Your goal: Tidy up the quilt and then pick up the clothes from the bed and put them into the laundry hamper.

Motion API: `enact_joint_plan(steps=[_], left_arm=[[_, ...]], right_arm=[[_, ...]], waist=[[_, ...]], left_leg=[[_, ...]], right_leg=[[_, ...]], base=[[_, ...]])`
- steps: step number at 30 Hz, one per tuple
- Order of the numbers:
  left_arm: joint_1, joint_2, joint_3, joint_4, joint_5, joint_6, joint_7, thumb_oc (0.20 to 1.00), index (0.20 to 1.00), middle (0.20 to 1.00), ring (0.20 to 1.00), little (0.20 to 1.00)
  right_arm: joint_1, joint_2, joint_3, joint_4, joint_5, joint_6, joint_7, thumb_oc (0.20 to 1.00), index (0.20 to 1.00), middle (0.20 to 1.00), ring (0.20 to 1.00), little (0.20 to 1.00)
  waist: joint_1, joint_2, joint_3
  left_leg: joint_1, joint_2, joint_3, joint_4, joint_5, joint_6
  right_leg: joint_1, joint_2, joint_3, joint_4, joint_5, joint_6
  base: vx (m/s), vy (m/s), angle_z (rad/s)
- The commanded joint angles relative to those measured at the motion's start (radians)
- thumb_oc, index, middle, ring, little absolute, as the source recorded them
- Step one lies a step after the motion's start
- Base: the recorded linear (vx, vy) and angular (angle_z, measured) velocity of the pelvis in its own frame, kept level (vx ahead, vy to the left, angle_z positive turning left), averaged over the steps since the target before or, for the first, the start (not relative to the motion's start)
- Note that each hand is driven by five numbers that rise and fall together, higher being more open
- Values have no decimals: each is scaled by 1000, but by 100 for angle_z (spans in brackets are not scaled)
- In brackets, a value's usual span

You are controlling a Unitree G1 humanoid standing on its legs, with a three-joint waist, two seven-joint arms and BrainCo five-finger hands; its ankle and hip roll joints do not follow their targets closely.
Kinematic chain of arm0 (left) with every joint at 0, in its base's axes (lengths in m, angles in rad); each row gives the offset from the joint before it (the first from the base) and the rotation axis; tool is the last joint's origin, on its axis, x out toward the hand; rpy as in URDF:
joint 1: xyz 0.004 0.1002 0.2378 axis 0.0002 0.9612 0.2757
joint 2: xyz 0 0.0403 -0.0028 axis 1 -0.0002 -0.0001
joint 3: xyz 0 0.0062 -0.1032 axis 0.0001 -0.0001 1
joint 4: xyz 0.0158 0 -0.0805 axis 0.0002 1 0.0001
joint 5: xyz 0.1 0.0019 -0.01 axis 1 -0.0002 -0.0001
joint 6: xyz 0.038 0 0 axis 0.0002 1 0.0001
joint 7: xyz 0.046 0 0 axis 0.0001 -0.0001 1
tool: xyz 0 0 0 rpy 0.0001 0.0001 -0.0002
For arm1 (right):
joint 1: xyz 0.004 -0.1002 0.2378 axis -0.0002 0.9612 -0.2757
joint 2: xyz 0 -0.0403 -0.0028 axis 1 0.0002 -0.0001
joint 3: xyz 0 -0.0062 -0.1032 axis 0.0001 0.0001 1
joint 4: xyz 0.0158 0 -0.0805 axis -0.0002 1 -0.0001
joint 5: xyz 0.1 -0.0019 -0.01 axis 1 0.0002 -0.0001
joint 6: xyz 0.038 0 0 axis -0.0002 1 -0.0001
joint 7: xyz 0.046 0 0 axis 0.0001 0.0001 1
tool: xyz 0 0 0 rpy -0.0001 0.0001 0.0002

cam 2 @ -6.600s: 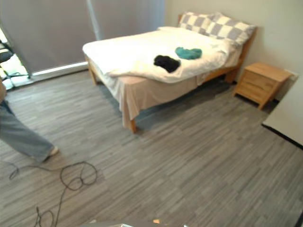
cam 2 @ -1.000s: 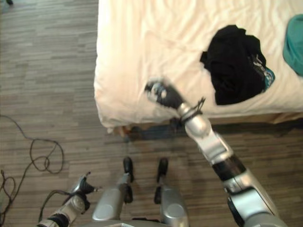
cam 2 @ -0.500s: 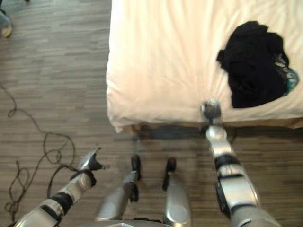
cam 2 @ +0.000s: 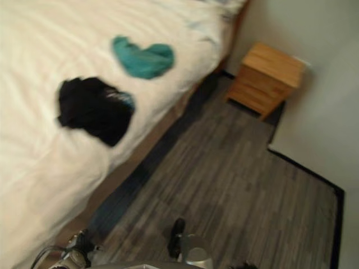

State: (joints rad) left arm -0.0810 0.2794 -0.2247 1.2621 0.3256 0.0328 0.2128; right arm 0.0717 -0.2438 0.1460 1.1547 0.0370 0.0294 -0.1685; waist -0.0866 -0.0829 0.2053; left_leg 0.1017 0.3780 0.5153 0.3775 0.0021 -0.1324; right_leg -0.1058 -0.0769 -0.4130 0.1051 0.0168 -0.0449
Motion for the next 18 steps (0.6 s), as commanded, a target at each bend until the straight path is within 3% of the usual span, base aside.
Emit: enact_joint_plan(steps=[1,2,4,5,6,7,8,9,10,12,13,14,15,16,17,18], left_arm=[[-34,-31,-17,-63,-82,-16,44,1000,1000,1000,1000,1000],[-43,-35,-21,-72,-96,-22,59,1000,1000,1000,1000,1000],[-50,-38,-19,-80,-110,-26,66,1000,1000,1000,1000,1000],[-54,-44,-25,-97,-117,-34,69,1000,1000,1000,1000,1000],[-51,-47,-29,-117,-116,-38,70,1000,1000,1000,1000,1000],[-49,-48,-37,-119,-108,-39,67,1000,1000,1000,1000,1000],[-48,-48,-37,-120,-108,-39,67,1000,1000,1000,1000,1000],[-59,-49,-49,-109,-94,-35,65,1000,1000,1000,1000,1000],[-59,-49,-49,-108,-94,-35,65,1000,1000,1000,1000,1000],[-56,-45,-54,-95,-80,-27,54,1000,1000,1000,1000,1000],[-49,-47,-59,-82,-70,-21,45,1000,1000,1000,1000,1000],[-51,-47,-62,-77,-65,-13,39,1000,1000,1000,1000,1000],[-53,-47,-65,-74,-54,-4,35,1000,1000,1000,1000,1000],[-59,-37,-78,-70,-36,12,35,1000,1000,1000,1000,1000],[-59,-37,-79,-70,-36,12,35,1000,1000,1000,1000,1000],[-65,-31,-88,-65,-31,20,39,1000,1000,1000,1000,1000]], right_arm=[[-136,-69,88,-74,-99,-20,2,1000,1000,1000,1000,1000],[-148,-66,116,-95,-116,-22,4,1000,1000,1000,1000,1000],[-156,-65,131,-111,-125,-24,7,1000,1000,1000,1000,1000],[-163,-69,144,-121,-133,-29,8,1000,1000,1000,1000,1000],[-175,-71,154,-119,-146,-33,2,1000,1000,1000,1000,1000],[-184,-69,161,-117,-157,-34,-1,1000,1000,1000,1000,1000],[-184,-69,161,-116,-157,-35,-1,1000,1000,1000,1000,1000],[-186,-67,160,-105,-165,-36,-5,1000,1000,1000,1000,1000],[-186,-66,161,-105,-165,-37,-5,1000,1000,1000,1000,1000],[-174,-56,150,-94,-163,-39,-1,1000,1000,1000,1000,1000],[-164,-47,152,-85,-174,-36,-2,1000,1000,1000,1000,1000],[-160,-40,148,-79,-183,-34,-7,1000,1000,1000,1000,1000],[-159,-34,137,-67,-190,-24,-9,1000,1000,1000,1000,1000],[-155,-31,117,-72,-185,-13,-16,1000,1000,1000,1000,1000],[-155,-31,117,-72,-185,-13,-16,1000,1000,1000,1000,1000],[-167,-32,108,-95,-173,-12,-23,1000,1000,1000,1000,1000]], waist=[[110,-25,74],[128,-27,81],[137,-25,84],[142,-19,82],[156,12,72],[166,30,67],[167,28,70],[163,42,63],[164,39,67],[158,44,48],[157,40,35],[158,30,28],[147,21,32],[114,38,63],[114,38,62],[90,54,79]], left_leg=[[-231,-305,-388,151,-60,76],[-270,-328,-437,143,-89,83],[-293,-318,-456,109,-88,82],[-310,-310,-470,34,-91,80],[-308,-324,-503,-167,-50,73],[-324,-325,-525,-272,21,64],[-312,-328,-523,-288,28,63],[-346,-326,-495,-393,71,50],[-337,-329,-492,-400,73,51],[-337,-322,-437,-441,85,64],[-312,-337,-437,-437,94,87],[-303,-356,-443,-418,88,104],[-284,-366,-434,-405,66,119],[-191,-358,-422,-423,37,143],[-192,-358,-422,-423,37,143],[-143,-340,-408,-445,29,146]], right_leg=[[113,27,192,-121,-126,118],[128,24,236,-128,-133,126],[143,19,268,-137,-139,129],[166,15,294,-156,-146,137],[196,34,330,-180,-153,146],[215,47,357,-184,-162,144],[220,45,357,-184,-164,144],[259,53,376,-180,-200,141],[263,49,377,-179,-203,142],[304,64,403,-131,-267,137],[315,62,402,-71,-281,141],[284,60,402,41,-255,161],[232,44,400,208,-195,211],[61,8,380,519,-49,264],[60,9,380,519,-49,264],[-23,-6,363,621,-21,259]], base=[[404,-104,-101],[370,-21,-193],[240,19,-250],[478,158,-151],[680,216,-101],[545,185,-88],[537,117,-102],[345,61,-118],[538,106,-87],[513,122,-27],[631,166,1],[614,150,-8],[598,141,-45],[403,95,-61],[390,136,-83],[523,126,-36]])
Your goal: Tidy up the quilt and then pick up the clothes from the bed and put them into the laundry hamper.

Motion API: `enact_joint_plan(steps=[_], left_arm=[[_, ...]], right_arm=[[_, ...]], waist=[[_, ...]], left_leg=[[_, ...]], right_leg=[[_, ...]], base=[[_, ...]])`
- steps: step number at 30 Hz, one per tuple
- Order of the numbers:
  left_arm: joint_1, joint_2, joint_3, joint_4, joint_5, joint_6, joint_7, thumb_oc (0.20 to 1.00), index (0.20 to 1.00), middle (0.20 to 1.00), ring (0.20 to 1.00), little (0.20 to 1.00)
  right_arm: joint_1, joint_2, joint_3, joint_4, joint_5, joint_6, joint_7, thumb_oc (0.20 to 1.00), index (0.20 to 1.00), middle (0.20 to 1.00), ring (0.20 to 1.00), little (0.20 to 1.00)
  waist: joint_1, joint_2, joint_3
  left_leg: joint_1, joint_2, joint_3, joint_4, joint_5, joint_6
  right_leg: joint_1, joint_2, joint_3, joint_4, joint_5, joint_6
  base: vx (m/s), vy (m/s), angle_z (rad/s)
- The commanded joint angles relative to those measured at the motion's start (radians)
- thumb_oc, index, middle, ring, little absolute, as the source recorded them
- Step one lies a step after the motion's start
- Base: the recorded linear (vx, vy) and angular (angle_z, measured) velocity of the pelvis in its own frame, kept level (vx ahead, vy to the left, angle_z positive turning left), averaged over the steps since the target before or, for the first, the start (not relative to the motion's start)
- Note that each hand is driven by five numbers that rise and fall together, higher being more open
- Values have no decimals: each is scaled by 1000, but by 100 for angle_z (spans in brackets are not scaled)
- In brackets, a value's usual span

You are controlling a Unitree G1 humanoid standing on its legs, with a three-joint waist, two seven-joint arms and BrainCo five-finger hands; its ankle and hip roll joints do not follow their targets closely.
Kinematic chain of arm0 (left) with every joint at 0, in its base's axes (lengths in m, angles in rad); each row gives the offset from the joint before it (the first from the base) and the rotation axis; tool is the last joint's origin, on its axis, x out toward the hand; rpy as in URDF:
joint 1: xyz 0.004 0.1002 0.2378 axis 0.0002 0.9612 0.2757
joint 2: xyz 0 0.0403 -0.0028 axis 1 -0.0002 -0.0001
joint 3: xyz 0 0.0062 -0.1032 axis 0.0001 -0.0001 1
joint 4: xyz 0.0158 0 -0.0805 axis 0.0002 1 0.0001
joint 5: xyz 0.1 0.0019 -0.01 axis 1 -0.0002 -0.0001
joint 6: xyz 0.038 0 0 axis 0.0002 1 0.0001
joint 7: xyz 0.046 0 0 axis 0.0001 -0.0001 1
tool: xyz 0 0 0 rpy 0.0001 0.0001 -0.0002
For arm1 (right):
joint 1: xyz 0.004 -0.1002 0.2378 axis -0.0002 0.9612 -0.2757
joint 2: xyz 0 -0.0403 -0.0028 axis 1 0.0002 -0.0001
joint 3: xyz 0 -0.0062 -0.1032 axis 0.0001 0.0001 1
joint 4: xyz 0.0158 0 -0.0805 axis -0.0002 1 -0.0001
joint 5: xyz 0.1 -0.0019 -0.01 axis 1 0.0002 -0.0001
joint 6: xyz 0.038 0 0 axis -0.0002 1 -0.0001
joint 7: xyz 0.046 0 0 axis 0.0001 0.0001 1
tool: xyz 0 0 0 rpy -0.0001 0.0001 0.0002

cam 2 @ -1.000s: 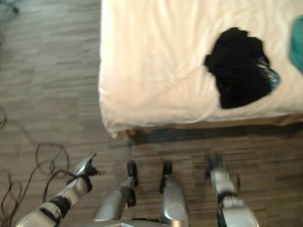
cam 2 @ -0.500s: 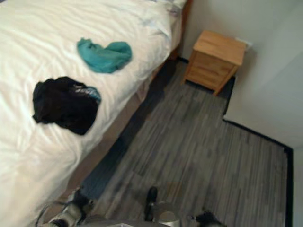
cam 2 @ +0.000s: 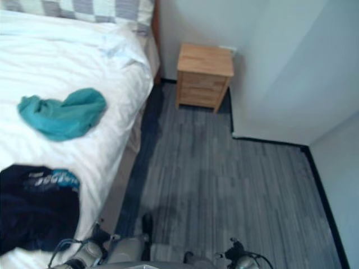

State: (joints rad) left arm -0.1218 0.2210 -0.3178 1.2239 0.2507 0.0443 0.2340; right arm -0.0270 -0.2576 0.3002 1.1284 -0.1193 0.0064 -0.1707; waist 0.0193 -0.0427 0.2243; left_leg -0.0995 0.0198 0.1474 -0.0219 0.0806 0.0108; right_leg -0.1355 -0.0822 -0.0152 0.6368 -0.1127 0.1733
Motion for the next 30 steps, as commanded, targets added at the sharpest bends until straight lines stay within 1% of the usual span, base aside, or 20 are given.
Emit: enact_joint_plan(steps=[1,3,4,5,6,7,8,10,11,13,14,15,17,20,23,24,25,26,28,30], left_arm=[[-35,37,-9,-26,61,7,17,1000,1000,1000,1000,1000],[-42,40,-14,-35,61,5,18,1000,1000,1000,1000,1000],[-47,37,-20,-39,68,-1,16,1000,1000,1000,1000,1000],[-47,37,-20,-39,68,-1,16,1000,1000,1000,1000,1000],[-50,40,-19,-36,96,-5,5,1000,1000,1000,1000,1000],[-49,40,-19,-36,96,-6,5,1000,1000,1000,1000,1000],[-52,39,-16,-24,127,-8,5,1000,1000,1000,1000,1000],[-51,39,-16,-12,141,-11,1,1000,1000,1000,1000,1000],[-42,32,-20,0,150,-10,2,1000,1000,1000,1000,1000],[-27,23,-1,11,129,-9,-4,1000,1000,1000,1000,1000],[-27,23,-1,11,129,-9,-4,1000,1000,1000,1000,1000],[-22,26,18,0,83,-15,-3,1000,1000,1000,1000,1000],[-23,27,27,-14,46,-23,5,1000,1000,1000,1000,1000],[-30,23,28,-27,28,-29,16,1000,1000,1000,1000,1000],[-24,10,30,-52,17,-41,14,1000,1000,1000,1000,1000],[-16,7,31,-57,19,-42,8,1000,1000,1000,1000,1000],[4,-2,34,-58,45,-32,-9,1000,1000,1000,1000,1000],[4,-2,34,-58,45,-32,-9,1000,1000,1000,1000,1000],[27,-8,49,-42,47,-19,-18,1000,1000,1000,1000,1000],[42,-10,64,1,43,-8,-25,1000,1000,1000,1000,1000]], right_arm=[[-68,-15,-65,-85,5,7,-27,1000,1000,1000,1000,1000],[-63,-17,-81,-95,34,6,-33,1000,1000,1000,1000,1000],[-58,-15,-96,-90,71,1,-28,1000,1000,1000,1000,1000],[-58,-15,-96,-89,71,1,-28,1000,1000,1000,1000,1000],[-59,-18,-97,-71,73,2,-27,1000,1000,1000,1000,1000],[-59,-19,-97,-70,73,1,-27,1000,1000,1000,1000,1000],[-64,-20,-93,-51,58,7,-26,1000,1000,1000,1000,1000],[-64,-20,-87,-33,47,9,-27,1000,1000,1000,1000,1000],[-52,-23,-92,2,52,17,-29,1000,1000,1000,1000,1000],[-54,-23,-110,54,70,22,-19,1000,1000,1000,1000,1000],[-54,-23,-110,54,70,22,-19,1000,1000,1000,1000,1000],[-53,-33,-128,93,70,35,-16,1000,1000,1000,1000,1000],[-76,-53,-107,110,40,44,-7,1000,1000,1000,1000,1000],[-105,-59,-64,113,-4,49,3,1000,1000,1000,1000,1000],[-103,-63,-44,104,-16,38,3,1000,1000,1000,1000,1000],[-99,-64,-49,105,-13,37,6,1000,1000,1000,1000,1000],[-83,-61,-56,124,-30,39,12,1000,1000,1000,1000,1000],[-83,-61,-56,124,-30,39,12,1000,1000,1000,1000,1000],[-73,-47,-58,129,-41,46,27,1000,1000,1000,1000,1000],[-63,-37,-82,133,-36,45,19,1000,1000,1000,1000,1000]], waist=[[-45,29,73],[-61,37,77],[-88,36,77],[-89,38,77],[-106,30,61],[-107,35,64],[-130,43,57],[-135,53,55],[-130,60,45],[-132,67,26],[-132,66,25],[-96,44,50],[-47,11,72],[1,-1,69],[37,9,39],[38,14,28],[29,30,7],[29,30,8],[39,25,-16],[59,-3,-21]], left_leg=[[128,26,-32,-62,-74,-2],[159,26,-30,-65,-90,-8],[210,15,-27,-65,-140,-22],[209,18,-27,-65,-139,-23],[250,6,-31,-65,-184,-41],[255,12,-31,-65,-187,-43],[300,16,-36,-65,-227,-53],[344,25,-39,-65,-260,-58],[362,33,-61,31,-267,-66],[321,46,-52,244,-173,-99],[321,46,-52,244,-173,-99],[170,56,-97,595,-34,-116],[34,42,-99,767,-55,-97],[-56,33,-74,704,-102,-93],[-82,26,24,328,-109,-76],[-70,34,112,208,-84,-77],[-43,68,363,69,-69,-76],[-42,68,363,68,-69,-76],[7,49,414,39,-80,-28],[20,10,383,50,-114,7]], right_leg=[[-39,-37,-114,47,65,20],[-60,-33,-148,-21,34,8],[-89,-12,-194,-243,21,-6],[-85,-9,-196,-251,26,-7],[-103,-15,-210,-492,61,5],[-91,-8,-214,-507,67,5],[-139,-18,-159,-610,118,26],[-155,-15,-130,-621,128,35],[-115,-6,-131,-633,150,15],[-49,17,-142,-643,152,-19],[-50,17,-142,-643,152,-19],[29,16,-163,-641,133,-65],[110,-2,-166,-671,106,-89],[175,-12,-158,-710,79,-81],[241,-18,-172,-724,32,-55],[262,-13,-192,-724,16,-50],[328,19,-268,-706,-62,-41],[328,19,-267,-705,-62,-41],[337,17,-346,-608,-78,-28],[293,-42,-407,-384,-32,31]], base=[[521,125,-4],[564,20,33],[575,-40,22],[810,-173,18],[427,-114,18],[816,-178,23],[411,-64,20],[653,-128,19],[832,-226,5],[583,-214,-30],[486,-298,-12],[455,-305,23],[467,-264,-11],[399,-42,-69],[517,67,-60],[678,6,-41],[499,-17,-1],[695,6,81],[441,64,109],[347,105,63]])
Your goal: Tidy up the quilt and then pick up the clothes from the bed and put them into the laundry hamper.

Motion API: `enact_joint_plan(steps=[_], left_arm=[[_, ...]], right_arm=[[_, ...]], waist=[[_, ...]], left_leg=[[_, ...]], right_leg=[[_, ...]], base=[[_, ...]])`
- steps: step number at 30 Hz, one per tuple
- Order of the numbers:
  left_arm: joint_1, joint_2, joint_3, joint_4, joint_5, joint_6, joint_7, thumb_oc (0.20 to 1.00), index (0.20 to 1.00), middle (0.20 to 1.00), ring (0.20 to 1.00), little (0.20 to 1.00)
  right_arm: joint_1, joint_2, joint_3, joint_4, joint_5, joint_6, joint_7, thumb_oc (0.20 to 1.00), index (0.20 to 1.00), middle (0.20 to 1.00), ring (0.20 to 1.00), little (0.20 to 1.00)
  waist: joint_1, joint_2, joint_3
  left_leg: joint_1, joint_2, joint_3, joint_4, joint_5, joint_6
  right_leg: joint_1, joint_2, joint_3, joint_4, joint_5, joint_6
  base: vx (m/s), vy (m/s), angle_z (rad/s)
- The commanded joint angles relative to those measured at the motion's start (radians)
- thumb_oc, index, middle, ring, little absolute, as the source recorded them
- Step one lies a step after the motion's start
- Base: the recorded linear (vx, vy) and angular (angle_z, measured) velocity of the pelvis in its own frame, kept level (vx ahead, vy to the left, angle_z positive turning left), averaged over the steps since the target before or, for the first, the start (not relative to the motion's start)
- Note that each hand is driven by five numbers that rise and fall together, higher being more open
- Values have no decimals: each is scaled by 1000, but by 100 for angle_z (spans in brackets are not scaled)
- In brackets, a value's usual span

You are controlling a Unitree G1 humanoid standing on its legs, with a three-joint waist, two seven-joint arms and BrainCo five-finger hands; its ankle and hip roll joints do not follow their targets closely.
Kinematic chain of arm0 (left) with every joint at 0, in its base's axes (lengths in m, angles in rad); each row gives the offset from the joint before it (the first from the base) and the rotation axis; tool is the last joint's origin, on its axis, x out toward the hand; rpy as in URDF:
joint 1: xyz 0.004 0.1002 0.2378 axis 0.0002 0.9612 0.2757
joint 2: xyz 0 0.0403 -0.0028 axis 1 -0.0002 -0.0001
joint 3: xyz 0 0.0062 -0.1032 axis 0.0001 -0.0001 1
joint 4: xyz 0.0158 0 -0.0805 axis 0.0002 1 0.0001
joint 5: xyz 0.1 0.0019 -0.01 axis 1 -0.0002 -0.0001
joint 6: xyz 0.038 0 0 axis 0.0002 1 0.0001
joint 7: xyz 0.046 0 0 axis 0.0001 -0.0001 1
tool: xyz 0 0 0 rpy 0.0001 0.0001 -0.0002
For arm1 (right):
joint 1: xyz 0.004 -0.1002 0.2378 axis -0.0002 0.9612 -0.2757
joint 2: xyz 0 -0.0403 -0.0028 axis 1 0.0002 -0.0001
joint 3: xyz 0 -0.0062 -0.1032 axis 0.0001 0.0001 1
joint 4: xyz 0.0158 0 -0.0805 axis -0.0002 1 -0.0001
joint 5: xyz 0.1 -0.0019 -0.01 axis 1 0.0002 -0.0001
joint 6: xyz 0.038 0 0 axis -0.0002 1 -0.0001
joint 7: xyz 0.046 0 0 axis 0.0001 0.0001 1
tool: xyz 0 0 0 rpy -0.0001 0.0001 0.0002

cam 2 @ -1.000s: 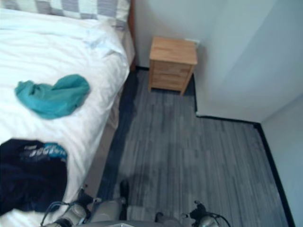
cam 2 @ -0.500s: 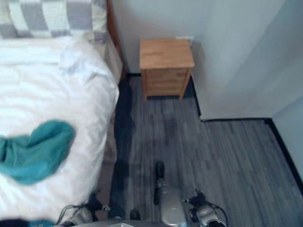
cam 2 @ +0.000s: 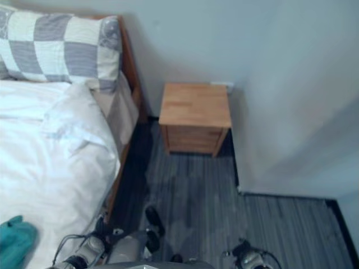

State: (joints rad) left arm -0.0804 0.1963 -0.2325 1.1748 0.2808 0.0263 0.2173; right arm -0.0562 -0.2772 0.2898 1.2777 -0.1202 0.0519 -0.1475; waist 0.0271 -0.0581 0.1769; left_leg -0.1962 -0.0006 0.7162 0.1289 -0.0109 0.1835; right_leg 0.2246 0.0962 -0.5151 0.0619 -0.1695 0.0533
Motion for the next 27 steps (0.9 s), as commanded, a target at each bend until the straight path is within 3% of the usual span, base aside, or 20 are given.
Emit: enact_joint_plan(steps=[1,2,3,5,6,7,8,9,10,11,12,13,14,16,18,19,21,24,26,27], left_arm=[[4,15,-10,57,8,14,-7,1000,1000,1000,1000,1000],[4,20,-1,65,-3,16,0,1000,1000,1000,1000,1000],[1,38,23,75,-29,22,9,1000,1000,1000,1000,1000],[0,46,30,74,-39,21,13,1000,1000,1000,1000,1000],[-2,58,38,71,-47,19,19,1000,1000,1000,1000,1000],[0,71,44,64,-54,14,34,1000,1000,1000,1000,1000],[0,71,44,64,-54,14,34,1000,1000,1000,1000,1000],[8,80,49,65,-45,9,38,1000,1000,1000,1000,1000],[12,83,53,62,-37,8,45,1000,1000,1000,1000,1000],[12,84,57,60,-33,8,47,1000,1000,1000,1000,1000],[12,84,57,60,-33,8,47,1000,1000,1000,1000,1000],[17,88,73,75,-13,10,47,1000,1000,1000,1000,1000],[18,90,79,83,-12,10,46,1000,1000,1000,1000,1000],[34,103,96,109,-6,16,41,1000,1000,1000,1000,1000],[34,103,96,109,-5,15,41,1000,1000,1000,1000,1000],[69,121,105,117,6,14,36,1000,1000,1000,1000,1000],[98,124,109,112,9,11,40,1000,1000,1000,1000,1000],[113,115,106,106,-4,7,43,1000,1000,1000,1000,1000],[73,106,7,86,25,9,28,1000,1000,1000,1000,1000],[71,105,8,86,25,10,28,1000,1000,1000,1000,1000]], right_arm=[[-29,-10,-80,-24,-35,5,-2,1000,1000,1000,1000,1000],[-31,-4,-84,-36,-28,1,-6,1000,1000,1000,1000,1000],[-32,4,-93,-77,-22,-5,-7,1000,1000,1000,1000,1000],[-31,4,-91,-96,-23,-7,-9,1000,1000,1000,1000,1000],[-30,-4,-91,-134,-23,-10,-15,1000,1000,1000,1000,1000],[-14,-24,-89,-255,-29,-19,-23,1000,1000,1000,1000,1000],[-13,-24,-89,-256,-29,-19,-22,1000,1000,1000,1000,1000],[16,-59,-95,-390,-46,-26,-30,1000,1000,1000,1000,1000],[37,-88,-106,-486,-65,-27,-32,1000,1000,1000,1000,1000],[46,-116,-114,-567,-85,-28,-31,1000,1000,1000,1000,1000],[47,-117,-114,-568,-85,-27,-30,1000,1000,1000,1000,1000],[87,-195,-161,-778,-115,-50,-24,1000,1000,1000,1000,1000],[99,-220,-191,-837,-118,-60,-32,1000,1000,1000,1000,1000],[73,-277,-215,-956,-160,-73,-40,1000,1000,1000,1000,1000],[73,-277,-216,-958,-160,-73,-40,1000,1000,1000,1000,1000],[-38,-361,-204,-1076,-241,-87,-53,1000,1000,1000,1000,1000],[-132,-412,-178,-1121,-277,-100,-52,1000,1000,1000,1000,1000],[-247,-444,-127,-1113,-274,-97,-58,1000,1000,1000,1000,1000],[-428,-494,-59,-1058,-291,-56,-72,1000,1000,1000,1000,1000],[-433,-495,-57,-1055,-291,-57,-73,1000,1000,1000,1000,1000]], waist=[[43,8,32],[37,0,43],[23,4,58],[17,2,63],[13,10,67],[0,3,76],[-2,3,77],[-19,-8,75],[-34,-11,73],[-41,-15,76],[-41,-15,74],[-68,-19,78],[-76,-18,78],[-80,-13,80],[-85,-15,79],[-62,-21,77],[-48,-19,56],[-34,-1,46],[-28,24,73],[-31,23,73]], left_leg=[[138,11,-206,-109,-40,-146],[159,-2,-224,-114,-49,-136],[213,4,-289,-146,-59,-129],[230,5,-325,-157,-62,-130],[233,24,-349,-163,-47,-133],[249,26,-423,-173,-47,-152],[251,26,-425,-173,-47,-152],[257,16,-518,-181,-59,-170],[261,6,-570,-183,-64,-176],[267,-2,-601,-186,-70,-179],[264,-2,-601,-186,-69,-179],[276,-16,-703,-189,-83,-184],[283,-18,-751,-192,-88,-188],[310,-10,-831,-202,-100,-200],[306,-11,-835,-203,-96,-200],[330,-13,-881,-173,-126,-216],[327,-6,-892,-162,-127,-229],[320,22,-896,-152,-128,-252],[245,67,-793,-96,-110,-286],[240,65,-795,-95,-106,-286]], right_leg=[[-101,-256,87,297,63,184],[-132,-287,93,393,128,204],[-226,-319,145,531,160,203],[-244,-332,161,529,149,194],[-272,-323,175,498,145,163],[-303,-297,256,383,102,140],[-301,-298,253,382,102,140],[-301,-257,390,176,78,134],[-307,-238,477,91,93,138],[-310,-230,534,46,102,144],[-311,-230,534,43,106,143],[-354,-203,665,-34,145,159],[-369,-197,694,-63,165,163],[-408,-197,690,-104,204,171],[-410,-200,686,-105,206,171],[-375,-228,620,-121,227,169],[-359,-228,609,-134,244,166],[-331,-225,565,-141,237,154],[-288,-249,477,-144,194,131],[-291,-251,476,-145,197,131]], base=[[352,131,127],[421,83,144],[292,15,155],[192,-64,186],[252,-227,286],[172,-196,253],[332,-314,235],[296,-238,221],[379,-282,241],[180,-109,193],[285,-201,195],[306,-254,163],[403,-346,200],[244,-253,199],[171,-208,173],[243,-302,81],[290,-345,72],[209,-298,57],[-5,-178,54],[-100,-60,123]])
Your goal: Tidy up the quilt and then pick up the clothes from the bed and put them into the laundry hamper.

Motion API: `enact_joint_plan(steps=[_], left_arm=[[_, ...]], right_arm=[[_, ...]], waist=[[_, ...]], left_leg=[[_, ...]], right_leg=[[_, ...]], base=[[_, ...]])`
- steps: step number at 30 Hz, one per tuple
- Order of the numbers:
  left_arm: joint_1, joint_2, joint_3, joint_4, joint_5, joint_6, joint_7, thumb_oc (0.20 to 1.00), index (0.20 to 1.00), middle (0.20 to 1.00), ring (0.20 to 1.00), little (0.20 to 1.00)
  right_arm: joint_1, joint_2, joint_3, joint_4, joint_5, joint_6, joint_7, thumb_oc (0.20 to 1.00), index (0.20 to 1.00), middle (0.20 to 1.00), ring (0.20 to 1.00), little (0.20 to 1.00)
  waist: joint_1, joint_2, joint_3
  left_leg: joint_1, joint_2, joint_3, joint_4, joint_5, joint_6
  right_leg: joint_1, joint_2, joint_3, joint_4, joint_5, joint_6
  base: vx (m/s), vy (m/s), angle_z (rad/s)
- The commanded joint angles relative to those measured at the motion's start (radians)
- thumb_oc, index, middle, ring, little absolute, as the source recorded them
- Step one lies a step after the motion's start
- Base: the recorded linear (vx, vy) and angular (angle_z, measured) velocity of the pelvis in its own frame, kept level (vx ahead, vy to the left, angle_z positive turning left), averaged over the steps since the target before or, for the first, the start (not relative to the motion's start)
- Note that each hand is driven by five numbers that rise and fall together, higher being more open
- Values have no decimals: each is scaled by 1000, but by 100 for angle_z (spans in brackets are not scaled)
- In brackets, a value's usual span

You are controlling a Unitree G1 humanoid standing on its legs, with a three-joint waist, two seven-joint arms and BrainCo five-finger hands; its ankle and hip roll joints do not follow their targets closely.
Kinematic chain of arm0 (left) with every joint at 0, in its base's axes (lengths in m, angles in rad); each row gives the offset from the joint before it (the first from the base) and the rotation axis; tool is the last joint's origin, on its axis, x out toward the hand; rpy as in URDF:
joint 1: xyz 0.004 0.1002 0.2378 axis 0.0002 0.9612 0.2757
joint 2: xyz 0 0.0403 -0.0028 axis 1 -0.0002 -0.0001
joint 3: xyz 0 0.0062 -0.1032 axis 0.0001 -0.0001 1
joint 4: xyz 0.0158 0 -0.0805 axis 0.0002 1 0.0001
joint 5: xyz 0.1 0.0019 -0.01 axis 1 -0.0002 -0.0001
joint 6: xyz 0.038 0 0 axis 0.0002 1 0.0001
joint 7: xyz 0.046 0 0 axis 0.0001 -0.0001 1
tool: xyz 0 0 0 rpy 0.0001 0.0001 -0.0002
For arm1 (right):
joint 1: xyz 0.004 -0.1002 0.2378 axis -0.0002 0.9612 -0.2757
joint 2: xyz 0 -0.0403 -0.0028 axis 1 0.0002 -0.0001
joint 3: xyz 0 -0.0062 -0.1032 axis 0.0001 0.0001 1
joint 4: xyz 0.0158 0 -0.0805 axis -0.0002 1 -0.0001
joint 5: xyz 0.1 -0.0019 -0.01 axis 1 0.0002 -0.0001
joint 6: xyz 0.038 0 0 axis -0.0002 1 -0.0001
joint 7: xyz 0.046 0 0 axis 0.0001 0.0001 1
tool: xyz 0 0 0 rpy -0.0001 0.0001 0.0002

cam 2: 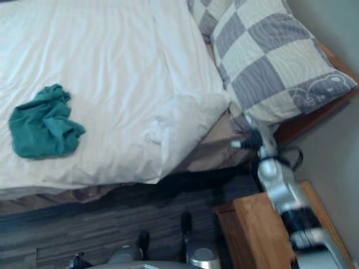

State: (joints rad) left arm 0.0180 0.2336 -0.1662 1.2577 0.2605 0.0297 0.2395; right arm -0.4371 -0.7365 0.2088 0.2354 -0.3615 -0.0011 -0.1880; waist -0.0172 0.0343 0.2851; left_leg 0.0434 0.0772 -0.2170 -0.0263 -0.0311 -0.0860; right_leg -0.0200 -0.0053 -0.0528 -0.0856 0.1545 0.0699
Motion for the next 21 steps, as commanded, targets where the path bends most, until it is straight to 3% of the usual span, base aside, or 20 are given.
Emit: enact_joint_plan(steps=[1,2,3,5,6,10,11,12,16,20,21], left_arm=[[-53,59,-108,-31,45,2,-2,1000,1000,1000,1000,1000],[-64,57,-119,-42,43,0,-5,1000,1000,1000,1000,1000],[-65,56,-117,-42,43,0,-5,1000,1000,1000,1000,1000],[-73,48,-142,-58,32,-8,-9,1000,1000,1000,1000,1000],[-71,31,-170,-64,33,-14,-7,1000,1000,1000,1000,1000],[-79,13,-207,-65,35,-25,-3,1000,1000,1000,1000,1000],[-87,11,-220,-62,32,-29,1,1000,1000,1000,1000,1000],[-101,9,-238,-52,26,-33,-4,1000,1000,1000,1000,1000],[-106,4,-255,-45,12,-34,-18,1000,1000,1000,1000,1000],[-102,0,-232,-38,15,-24,-19,1000,1000,1000,1000,1000],[-97,1,-199,-28,26,-13,-19,1000,1000,1000,1000,1000]], right_arm=[[-148,-68,67,36,-66,16,-38,1000,1000,1000,1000,1000],[-184,-72,86,63,-70,25,-40,1000,1000,1000,1000,1000],[-190,-72,91,68,-69,24,-42,1000,1000,1000,1000,1000],[-272,-65,145,153,-62,35,-44,1000,1000,1000,1000,1000],[-351,-16,217,273,-66,42,-39,1000,1000,1000,1000,1000],[-453,69,301,462,-47,40,-36,1000,1000,1000,1000,1000],[-476,107,327,550,-31,41,-37,200,200,200,200,200],[-504,158,334,706,12,43,-29,200,200,200,200,200],[-473,199,276,853,117,53,-24,200,200,200,200,200],[-360,177,219,729,154,47,-27,200,200,200,200,200],[-224,139,162,589,161,39,-34,200,200,200,200,200]], waist=[[2,-55,-12],[-3,-47,-12],[-5,-46,-12],[-11,-23,-13],[-1,-9,-13],[3,1,-12],[9,4,-10],[16,6,-9],[16,12,-5],[-3,4,-5],[-24,-6,-5]], left_leg=[[-48,40,328,80,-36,-30],[-68,58,406,66,-1,-32],[-69,59,406,64,1,-33],[-73,83,488,17,47,-44],[-76,75,452,-16,65,-41],[-79,78,470,-53,87,-44],[-85,80,468,-59,92,-45],[-90,88,476,-61,100,-51],[-91,97,475,-61,107,-56],[-81,97,474,-61,100,-55],[-73,97,477,-61,93,-54]], right_leg=[[-12,-180,-69,4,-153,113],[-9,-183,-103,1,-155,113],[-11,-182,-103,2,-155,112],[-18,-179,-143,5,-152,110],[-34,-164,-132,4,-150,107],[-63,-159,-125,1,-143,107],[-73,-157,-118,-1,-140,106],[-84,-154,-115,-2,-138,105],[-82,-156,-114,-2,-134,104],[-75,-159,-110,0,-131,106],[-72,-161,-106,2,-130,108]], base=[[-108,-60,173],[-97,-63,184],[-44,-27,168],[-5,26,110],[13,15,43],[11,23,7],[-12,13,17],[0,0,0],[10,37,2],[32,46,-2],[28,28,-5]])
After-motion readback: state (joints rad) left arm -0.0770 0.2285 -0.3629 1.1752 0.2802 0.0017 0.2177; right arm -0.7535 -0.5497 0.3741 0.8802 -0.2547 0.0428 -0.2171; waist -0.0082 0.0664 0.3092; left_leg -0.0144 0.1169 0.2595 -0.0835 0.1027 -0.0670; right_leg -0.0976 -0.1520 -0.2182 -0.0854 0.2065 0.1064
